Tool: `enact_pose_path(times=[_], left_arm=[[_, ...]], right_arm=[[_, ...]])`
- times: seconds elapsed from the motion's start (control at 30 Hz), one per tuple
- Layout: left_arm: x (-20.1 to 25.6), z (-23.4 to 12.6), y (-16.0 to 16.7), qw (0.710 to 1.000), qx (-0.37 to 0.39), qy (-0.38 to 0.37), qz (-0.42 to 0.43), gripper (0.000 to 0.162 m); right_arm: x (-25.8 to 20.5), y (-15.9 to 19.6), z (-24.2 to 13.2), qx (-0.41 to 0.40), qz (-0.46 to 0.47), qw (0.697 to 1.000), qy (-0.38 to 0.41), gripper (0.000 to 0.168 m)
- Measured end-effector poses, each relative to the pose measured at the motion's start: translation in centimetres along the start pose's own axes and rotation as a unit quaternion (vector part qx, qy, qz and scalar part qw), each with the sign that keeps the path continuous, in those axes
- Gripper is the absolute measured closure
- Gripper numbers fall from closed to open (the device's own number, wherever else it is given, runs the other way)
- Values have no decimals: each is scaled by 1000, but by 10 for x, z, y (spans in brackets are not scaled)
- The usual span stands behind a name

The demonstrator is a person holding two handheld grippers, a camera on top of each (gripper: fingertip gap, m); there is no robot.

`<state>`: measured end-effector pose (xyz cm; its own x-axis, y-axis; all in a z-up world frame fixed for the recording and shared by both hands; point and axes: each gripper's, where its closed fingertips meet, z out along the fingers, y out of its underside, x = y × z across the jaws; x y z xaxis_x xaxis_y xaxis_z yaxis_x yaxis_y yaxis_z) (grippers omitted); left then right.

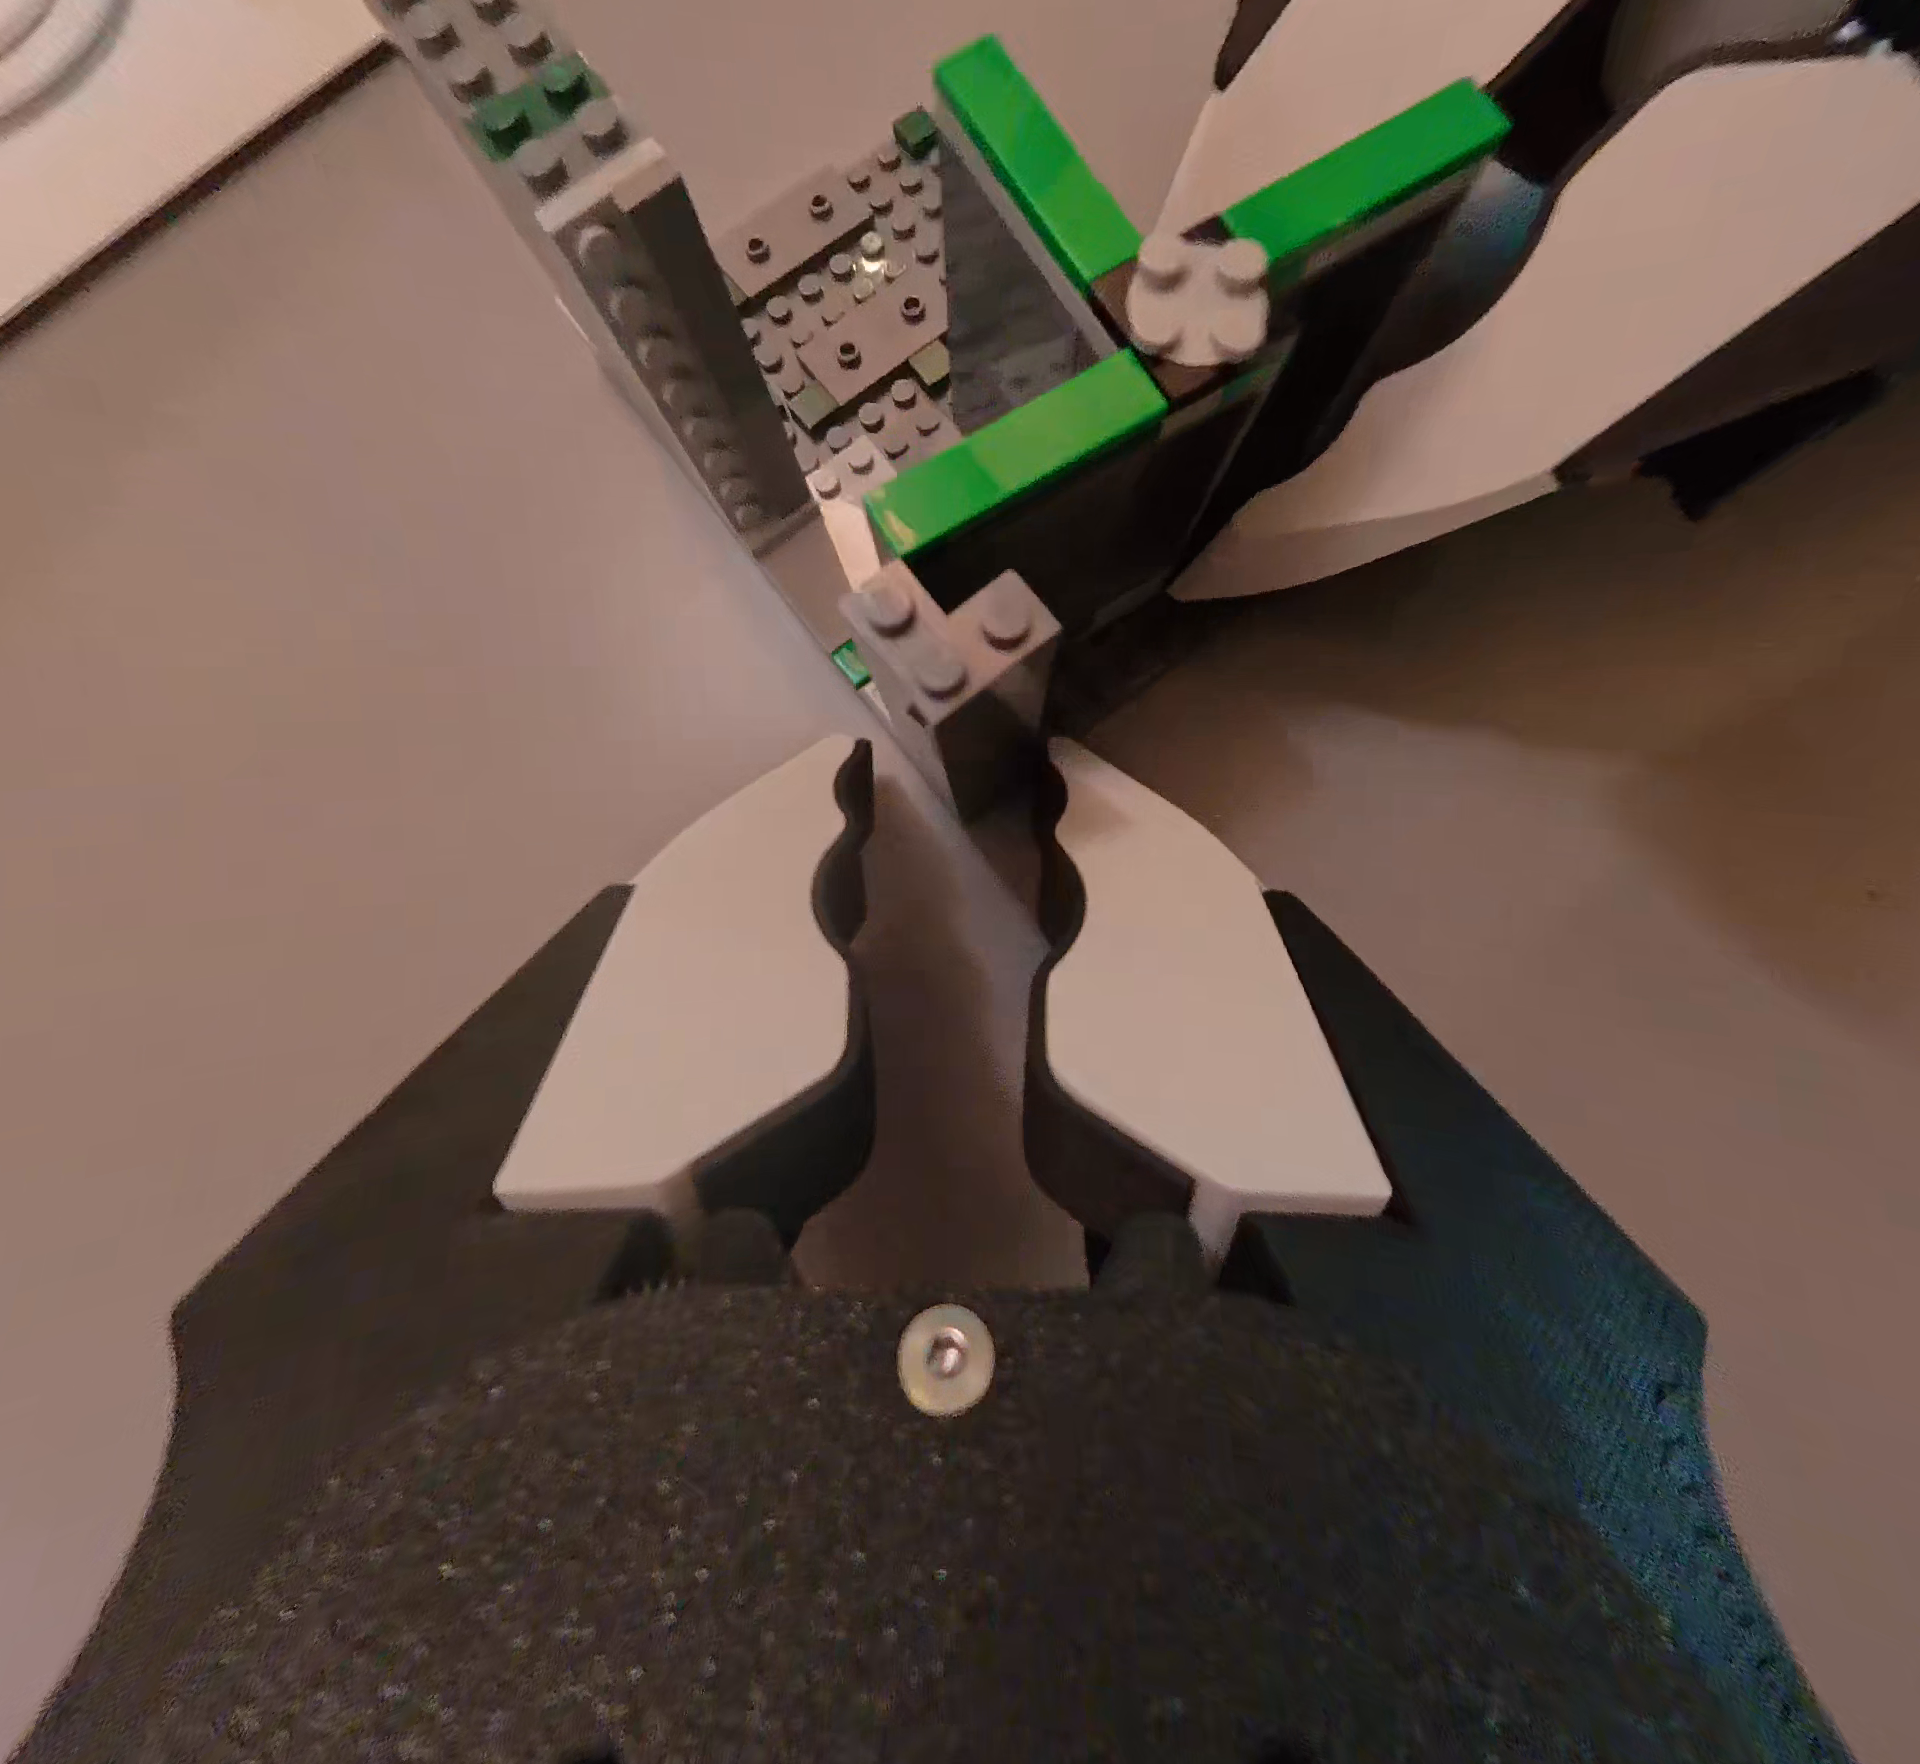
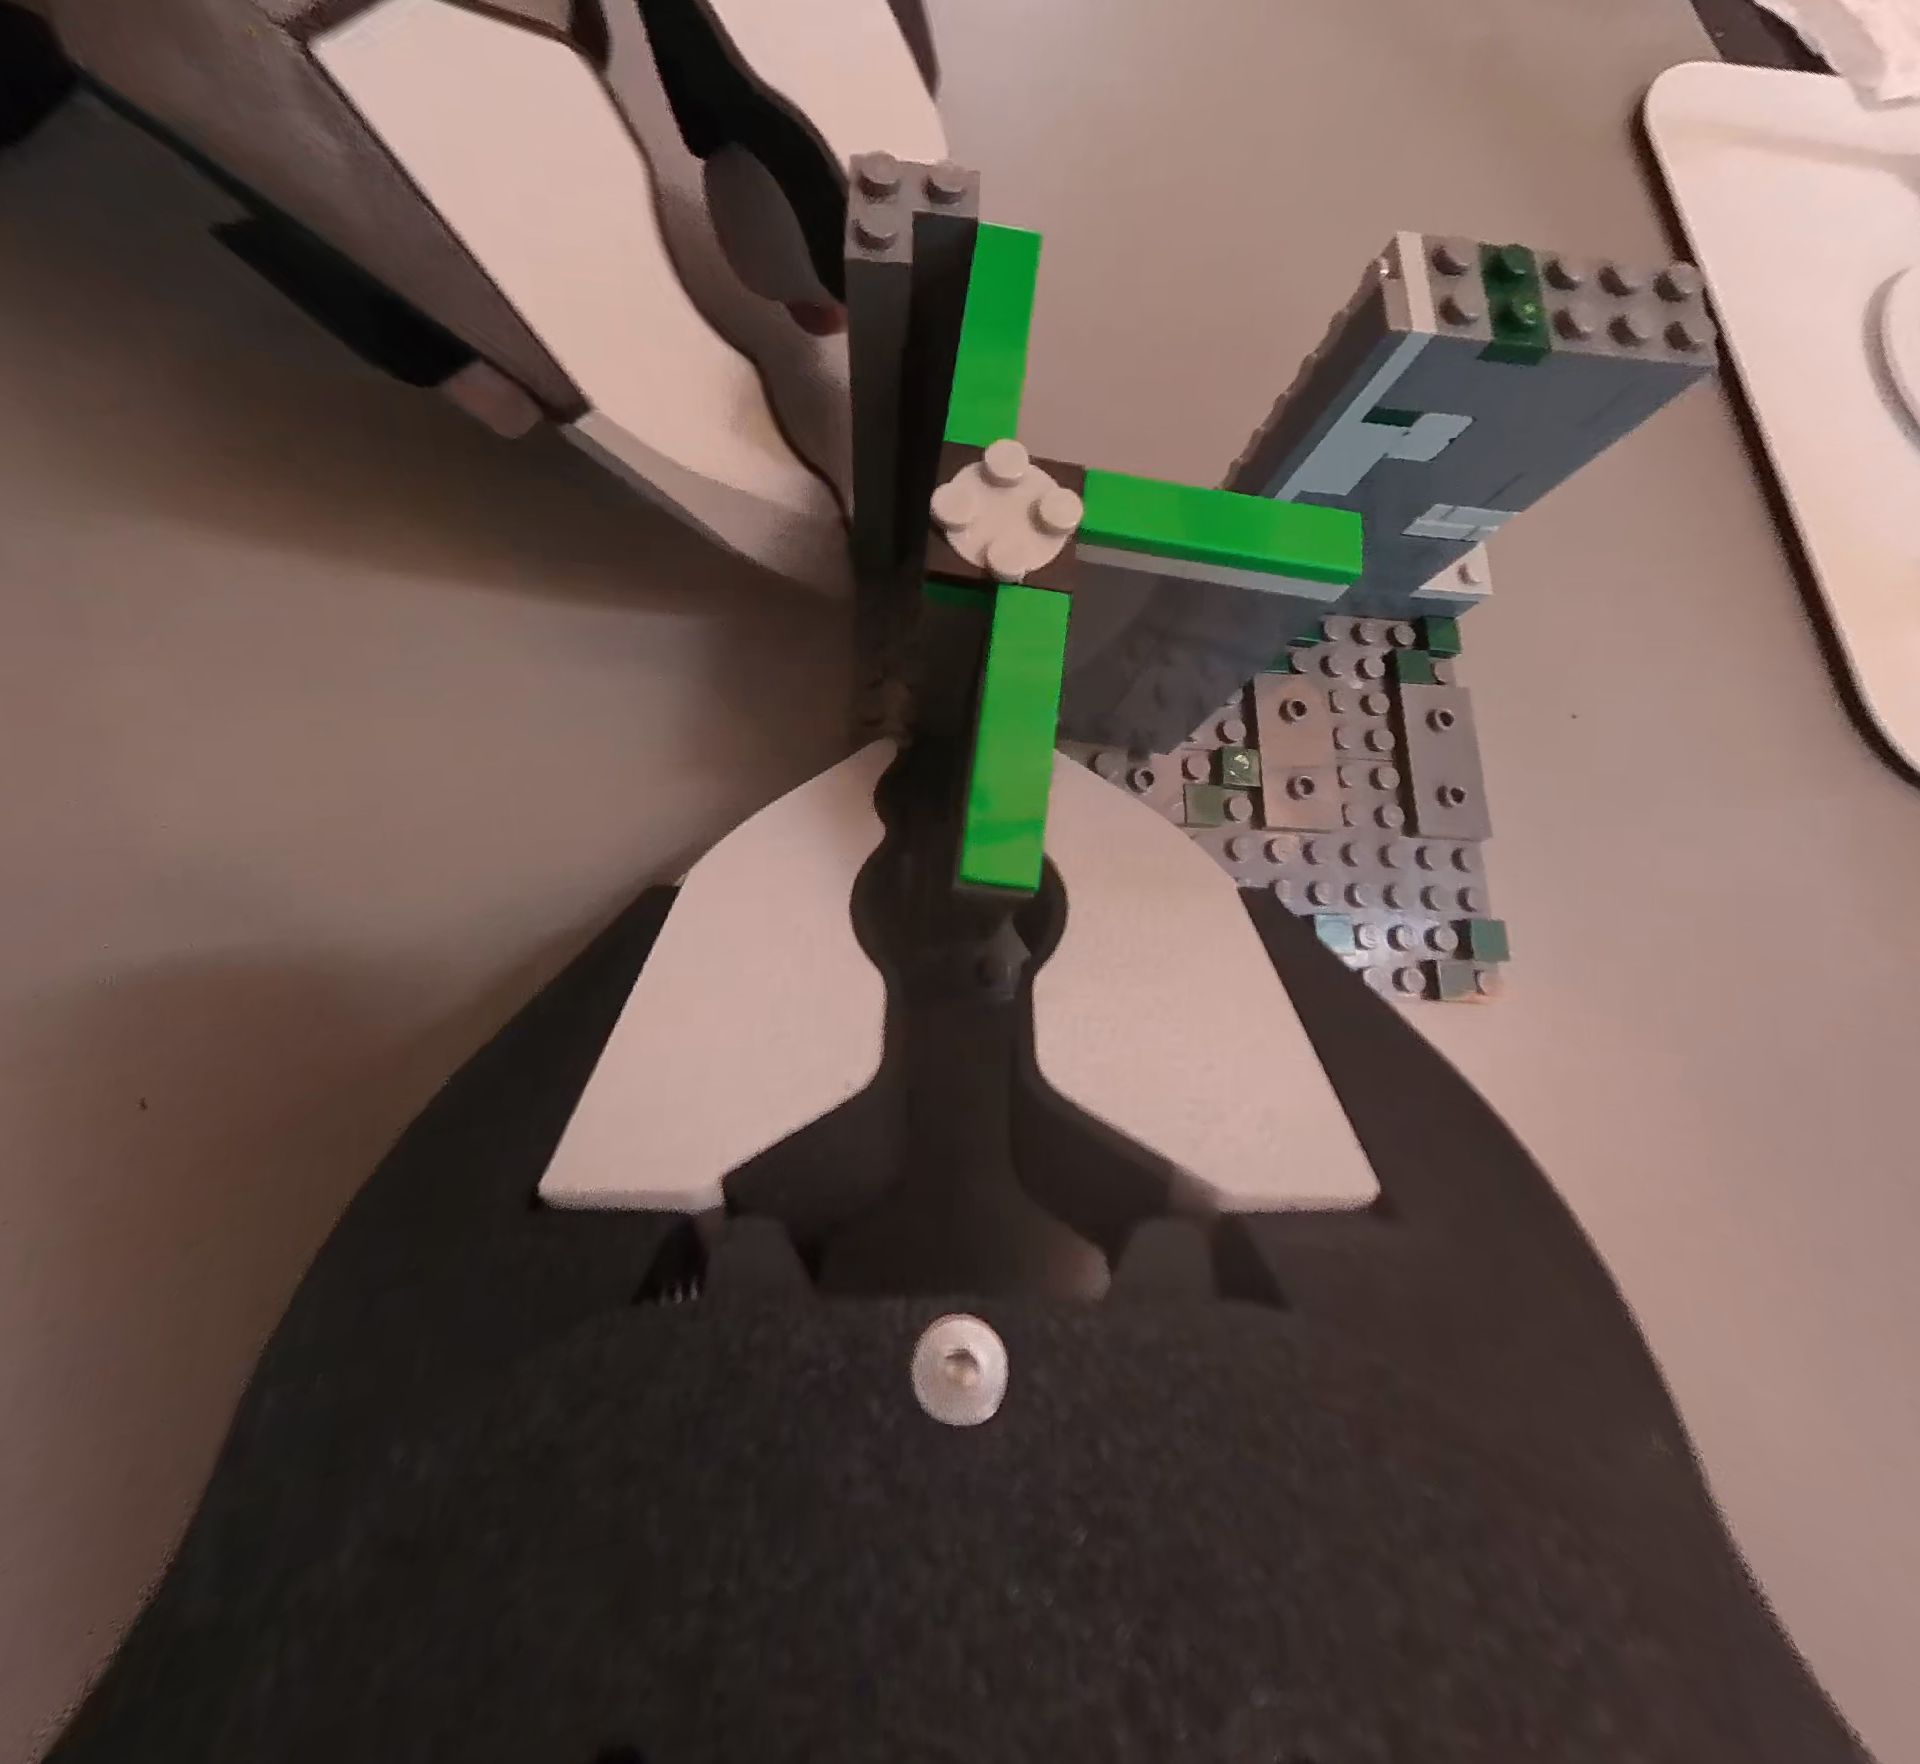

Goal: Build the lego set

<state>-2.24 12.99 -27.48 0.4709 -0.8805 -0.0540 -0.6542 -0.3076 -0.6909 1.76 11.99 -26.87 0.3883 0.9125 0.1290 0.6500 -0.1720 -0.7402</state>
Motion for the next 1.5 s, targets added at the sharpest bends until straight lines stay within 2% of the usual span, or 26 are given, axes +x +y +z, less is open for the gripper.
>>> enact_pose_path(times=[0.1,0.5,0.73,0.83,1.1,1.27,1.5], left_arm=[[4,3,-1,1000,-7,12,2,139],[6,3,-1,999,6,39,4,139],[10,2,1,999,8,47,21,139],[11,1,1,999,7,47,25,139],[17,-2,4,998,7,46,43,142],[17,-2,4,998,10,51,34,142],[19,-1,2,998,16,56,31,139]], right_arm=[[3,3,-1,-4,-27,1000,1,157],[7,5,-7,-5,-54,996,-76,155],[6,9,-12,-8,-51,995,-91,152],[4,10,-13,-4,-46,994,-103,157],[4,10,-13,10,-54,991,-126,159],[7,10,-12,3,-67,992,-111,158],[10,10,-31,31,-41,990,-130,136]])
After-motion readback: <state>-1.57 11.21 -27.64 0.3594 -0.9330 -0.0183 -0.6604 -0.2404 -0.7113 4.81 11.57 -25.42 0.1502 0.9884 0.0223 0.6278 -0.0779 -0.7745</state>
